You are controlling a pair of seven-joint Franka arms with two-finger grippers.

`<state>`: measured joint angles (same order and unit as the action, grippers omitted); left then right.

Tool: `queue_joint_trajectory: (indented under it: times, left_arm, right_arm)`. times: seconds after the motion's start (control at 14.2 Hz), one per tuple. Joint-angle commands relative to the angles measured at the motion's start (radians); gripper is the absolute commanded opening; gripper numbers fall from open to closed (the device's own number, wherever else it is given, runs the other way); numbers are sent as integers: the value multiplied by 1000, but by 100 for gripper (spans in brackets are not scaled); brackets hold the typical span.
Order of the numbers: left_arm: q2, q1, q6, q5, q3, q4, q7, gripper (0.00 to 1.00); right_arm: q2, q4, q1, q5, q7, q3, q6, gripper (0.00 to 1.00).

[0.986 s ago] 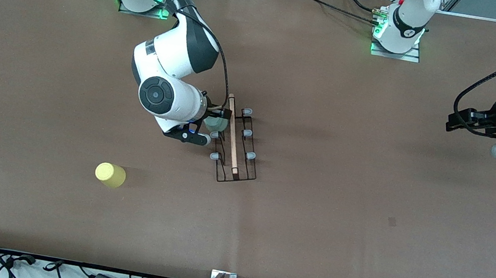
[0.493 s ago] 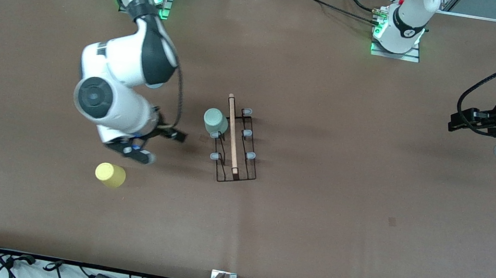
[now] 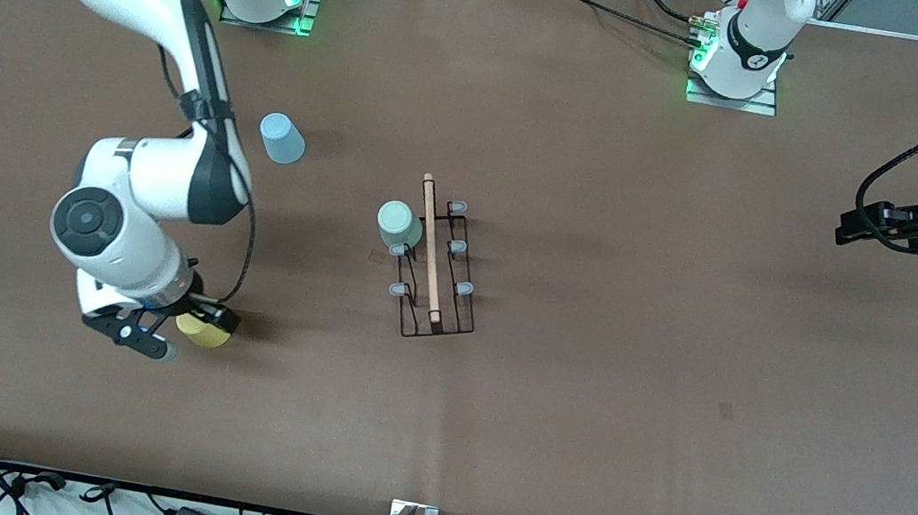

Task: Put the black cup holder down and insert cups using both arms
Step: 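Move the right gripper to the yellow cup and grasp it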

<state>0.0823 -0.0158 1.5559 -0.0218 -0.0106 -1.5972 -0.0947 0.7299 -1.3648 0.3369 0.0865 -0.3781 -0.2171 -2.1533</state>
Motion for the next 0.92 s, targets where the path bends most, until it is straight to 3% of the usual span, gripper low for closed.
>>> queue_joint_trajectory:
  times: [0.0, 0.63, 0.7, 0.85]
  left_arm:
    - [-9, 7, -5, 34, 7, 0, 15, 100]
    - [-7, 7, -10, 40, 11, -3, 10, 100]
    - [-7, 7, -10, 40, 11, -3, 9, 100]
    - [-7, 7, -10, 40, 11, -3, 9, 100]
  right_arm:
    - [46, 59, -27, -5, 79, 13, 9, 100]
    - [114, 55, -42, -4, 183, 12, 12, 100]
    - [117, 55, -42, -2, 183, 13, 13, 91]
    - [123, 56, -42, -2, 183, 12, 16, 53]
